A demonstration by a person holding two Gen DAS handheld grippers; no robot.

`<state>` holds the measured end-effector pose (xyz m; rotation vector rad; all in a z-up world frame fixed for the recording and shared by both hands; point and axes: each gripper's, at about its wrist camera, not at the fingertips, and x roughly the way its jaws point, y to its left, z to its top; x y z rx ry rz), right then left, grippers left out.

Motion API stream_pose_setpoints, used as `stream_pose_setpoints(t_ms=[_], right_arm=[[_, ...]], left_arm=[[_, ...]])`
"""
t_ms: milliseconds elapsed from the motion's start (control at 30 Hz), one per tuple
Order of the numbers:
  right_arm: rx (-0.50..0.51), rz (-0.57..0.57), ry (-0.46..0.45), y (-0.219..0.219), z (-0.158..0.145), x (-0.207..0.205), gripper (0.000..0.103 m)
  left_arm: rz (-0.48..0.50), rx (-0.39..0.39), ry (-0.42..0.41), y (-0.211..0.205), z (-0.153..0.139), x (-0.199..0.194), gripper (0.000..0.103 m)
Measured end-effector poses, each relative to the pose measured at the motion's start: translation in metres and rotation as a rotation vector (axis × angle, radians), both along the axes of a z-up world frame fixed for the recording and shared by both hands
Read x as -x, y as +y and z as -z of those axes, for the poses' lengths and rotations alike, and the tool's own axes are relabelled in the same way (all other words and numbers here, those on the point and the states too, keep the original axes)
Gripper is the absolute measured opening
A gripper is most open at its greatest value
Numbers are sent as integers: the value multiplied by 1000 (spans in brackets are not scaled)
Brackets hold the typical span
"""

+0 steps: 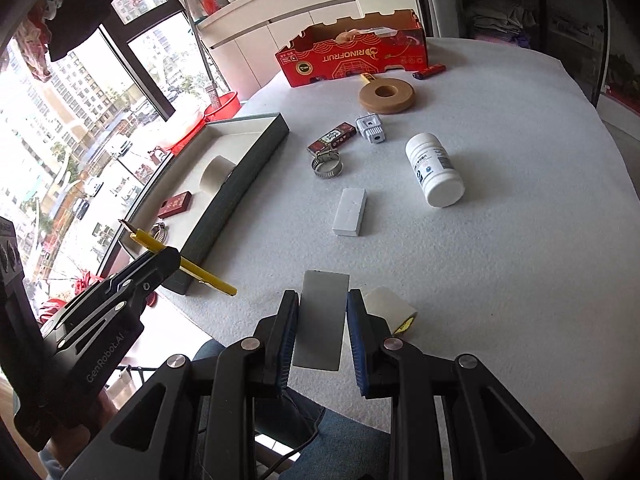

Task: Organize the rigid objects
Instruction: 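Carry the yellow knife and white eraser over the green tray with both grippers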

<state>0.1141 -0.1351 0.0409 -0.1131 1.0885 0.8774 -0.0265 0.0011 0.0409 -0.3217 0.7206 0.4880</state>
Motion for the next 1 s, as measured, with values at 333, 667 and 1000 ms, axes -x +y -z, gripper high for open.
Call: stream_pose_setpoints(t_ms=[333, 667, 1000], right_arm=[[-2, -30, 8, 17, 0, 9, 26], [3, -36, 12, 21, 1, 10, 26], [3, -62, -11, 33, -8, 7, 26]], left_arm=[[-37, -5, -27, 8, -7, 13, 17], [-37, -4, -30, 7, -8, 14, 17], [-81, -4, -55, 22, -18, 23, 17]])
